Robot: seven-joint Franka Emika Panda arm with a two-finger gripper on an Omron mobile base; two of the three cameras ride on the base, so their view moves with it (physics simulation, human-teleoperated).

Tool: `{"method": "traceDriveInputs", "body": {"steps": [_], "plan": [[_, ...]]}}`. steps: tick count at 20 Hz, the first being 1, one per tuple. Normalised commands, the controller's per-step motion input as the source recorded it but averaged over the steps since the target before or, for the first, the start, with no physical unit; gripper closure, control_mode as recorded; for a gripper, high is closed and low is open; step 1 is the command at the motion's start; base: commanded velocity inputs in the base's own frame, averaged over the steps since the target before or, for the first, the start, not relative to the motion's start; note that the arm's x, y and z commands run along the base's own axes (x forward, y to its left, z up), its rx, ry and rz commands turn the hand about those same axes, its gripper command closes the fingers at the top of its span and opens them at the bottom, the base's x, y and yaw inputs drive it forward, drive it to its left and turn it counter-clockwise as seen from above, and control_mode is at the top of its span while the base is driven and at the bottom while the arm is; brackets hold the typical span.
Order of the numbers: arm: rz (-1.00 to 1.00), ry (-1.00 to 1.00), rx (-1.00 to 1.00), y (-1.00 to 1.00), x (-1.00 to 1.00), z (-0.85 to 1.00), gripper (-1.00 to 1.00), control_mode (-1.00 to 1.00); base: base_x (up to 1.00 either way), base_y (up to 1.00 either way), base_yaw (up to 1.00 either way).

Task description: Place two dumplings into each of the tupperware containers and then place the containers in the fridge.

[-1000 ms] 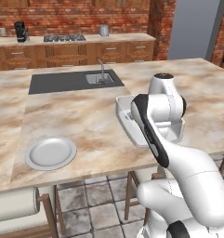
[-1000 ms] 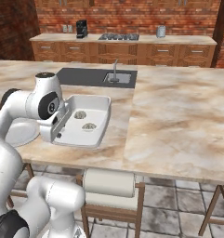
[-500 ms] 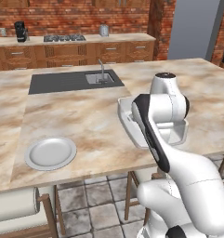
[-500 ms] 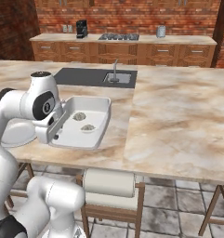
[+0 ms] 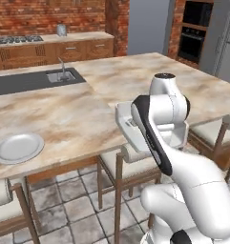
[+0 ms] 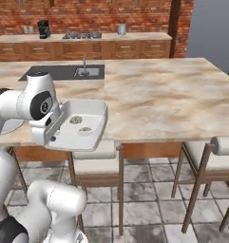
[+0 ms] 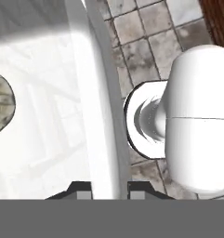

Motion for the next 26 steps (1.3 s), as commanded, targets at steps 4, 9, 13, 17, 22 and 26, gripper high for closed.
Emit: {"method": "traceDriveInputs", "body": {"steps": [4,9,13,17,22,26], "plan": [[0.00,0.00,0.00,0.00,0.00,0.00,1.00,1.00,-0.27,0.04,-1.00],[0.00,0.00,0.00,0.00,0.00,0.00,1.00,1.00,-0.09,0.06,-1.00],[0.00,0.00,0.00,0.00,0.00,0.00,1.00,1.00,0.00,0.04,-1.00],[0.00,0.00,0.00,0.00,0.00,0.00,1.00,1.00,0.00,0.14,-0.88],[0.00,0.00,0.00,0.00,0.00,0.00,1.00,1.00,0.10,0.41,-0.28],[0.00,0.00,0.00,0.00,0.00,0.00,1.00,1.00,0.97,0.00,-0.09]]}}
